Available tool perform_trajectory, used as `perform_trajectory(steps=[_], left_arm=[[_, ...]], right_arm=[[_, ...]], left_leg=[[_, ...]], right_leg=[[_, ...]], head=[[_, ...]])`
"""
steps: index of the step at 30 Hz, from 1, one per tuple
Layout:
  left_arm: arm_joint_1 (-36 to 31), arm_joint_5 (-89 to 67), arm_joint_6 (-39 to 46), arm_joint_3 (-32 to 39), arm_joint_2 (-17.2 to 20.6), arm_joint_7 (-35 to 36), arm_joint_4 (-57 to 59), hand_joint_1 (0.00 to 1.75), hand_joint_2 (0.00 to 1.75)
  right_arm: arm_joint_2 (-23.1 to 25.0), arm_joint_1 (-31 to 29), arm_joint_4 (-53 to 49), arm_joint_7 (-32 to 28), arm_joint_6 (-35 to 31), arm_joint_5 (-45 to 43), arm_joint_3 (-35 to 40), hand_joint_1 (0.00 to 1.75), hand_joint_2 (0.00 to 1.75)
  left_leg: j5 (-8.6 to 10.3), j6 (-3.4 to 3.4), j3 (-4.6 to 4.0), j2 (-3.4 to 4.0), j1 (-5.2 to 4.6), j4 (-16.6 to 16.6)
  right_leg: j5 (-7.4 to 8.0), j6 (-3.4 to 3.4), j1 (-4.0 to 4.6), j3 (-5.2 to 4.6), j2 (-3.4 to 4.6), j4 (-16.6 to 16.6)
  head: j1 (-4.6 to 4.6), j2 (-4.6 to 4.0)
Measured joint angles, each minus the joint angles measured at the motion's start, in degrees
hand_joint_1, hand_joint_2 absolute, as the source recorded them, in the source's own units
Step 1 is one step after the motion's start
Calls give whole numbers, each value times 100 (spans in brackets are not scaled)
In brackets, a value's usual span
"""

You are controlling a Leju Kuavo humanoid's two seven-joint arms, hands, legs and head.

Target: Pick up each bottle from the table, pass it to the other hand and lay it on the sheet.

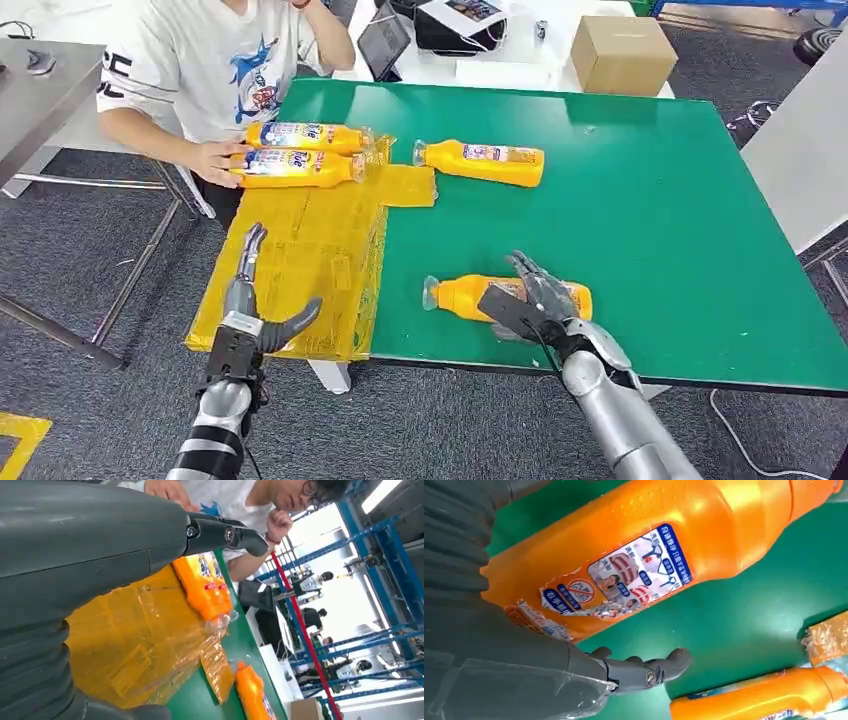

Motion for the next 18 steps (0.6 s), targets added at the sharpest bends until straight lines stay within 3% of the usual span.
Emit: perform_trajectory(steps=[12,18], left_arm=[[-77,44,-59,-52,0,0,212,0,175],[-109,57,-162,-50,0,2,315,0,175]], right_arm=[[-83,-243,336,120,15,61,238,0,175],[-356,-478,450,378,341,258,571,0,175]], left_leg=[[0,0,8,0,0,0],[0,1,13,-3,-1,0]], right_leg=[[0,0,0,10,0,-1],[0,0,-1,16,-1,-1]], head=[[0,0],[0,0]])
